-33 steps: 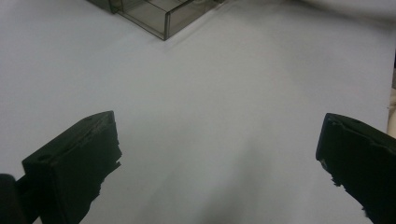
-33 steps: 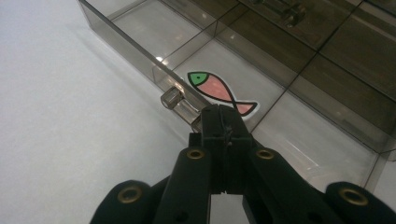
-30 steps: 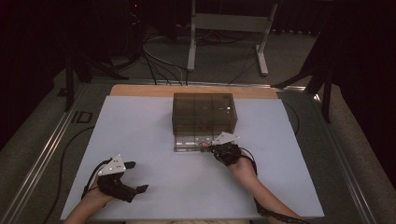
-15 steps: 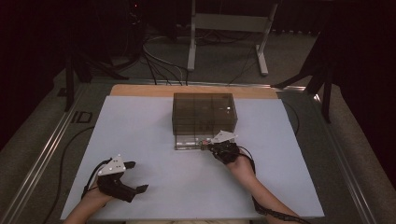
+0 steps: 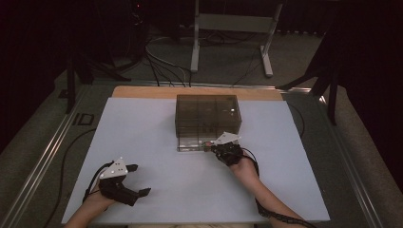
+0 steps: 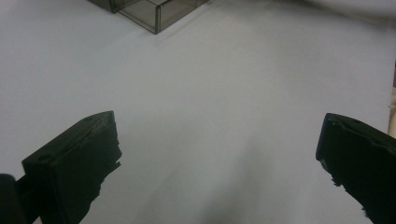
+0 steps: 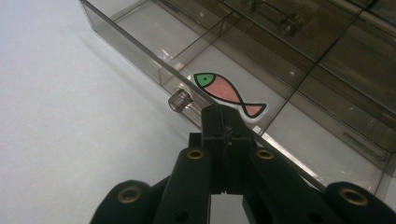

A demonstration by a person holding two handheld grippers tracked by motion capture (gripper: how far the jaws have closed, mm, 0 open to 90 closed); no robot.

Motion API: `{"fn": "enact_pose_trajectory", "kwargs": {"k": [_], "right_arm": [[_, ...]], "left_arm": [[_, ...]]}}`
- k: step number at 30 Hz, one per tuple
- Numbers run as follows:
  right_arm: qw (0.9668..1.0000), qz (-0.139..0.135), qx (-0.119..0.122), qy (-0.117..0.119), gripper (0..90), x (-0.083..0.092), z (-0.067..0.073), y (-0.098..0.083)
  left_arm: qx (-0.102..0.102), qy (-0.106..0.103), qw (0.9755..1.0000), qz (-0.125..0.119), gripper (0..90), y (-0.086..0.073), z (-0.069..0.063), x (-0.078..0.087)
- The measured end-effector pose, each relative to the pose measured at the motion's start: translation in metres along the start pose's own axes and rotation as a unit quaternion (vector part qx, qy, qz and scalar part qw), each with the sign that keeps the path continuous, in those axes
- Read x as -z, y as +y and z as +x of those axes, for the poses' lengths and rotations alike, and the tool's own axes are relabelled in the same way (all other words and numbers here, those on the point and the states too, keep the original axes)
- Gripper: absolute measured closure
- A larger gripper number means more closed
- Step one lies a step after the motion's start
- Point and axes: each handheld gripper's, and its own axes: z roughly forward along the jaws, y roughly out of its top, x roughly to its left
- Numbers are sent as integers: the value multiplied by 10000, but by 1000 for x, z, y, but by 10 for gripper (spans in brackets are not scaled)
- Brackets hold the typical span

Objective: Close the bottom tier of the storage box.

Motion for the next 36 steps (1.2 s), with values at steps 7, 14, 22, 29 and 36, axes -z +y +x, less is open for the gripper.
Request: {"fn": "enact_pose_trajectory", "kwargs": {"k": [7, 14, 22, 29, 36], "right_arm": [[10000, 44, -2, -39, 900, -3, -1, 0], [9999, 76, -68, -80, 900, -7, -5, 0], [9999, 77, -66, -113, 900, -10, -6, 3], [9998, 90, -73, -153, 900, -12, -9, 5], [9997, 84, -139, -165, 900, -14, -13, 7]], "left_arm": [[-13, -6, 10000, 3, 0, 0, 0, 0], [-11, 4, 10000, 13, 0, 0, 0, 0], [-16, 12, 10000, 7, 0, 0, 0, 0], [-4, -1, 10000, 2, 0, 0, 0, 0], [-9, 3, 10000, 4, 0, 0, 0, 0]]}}
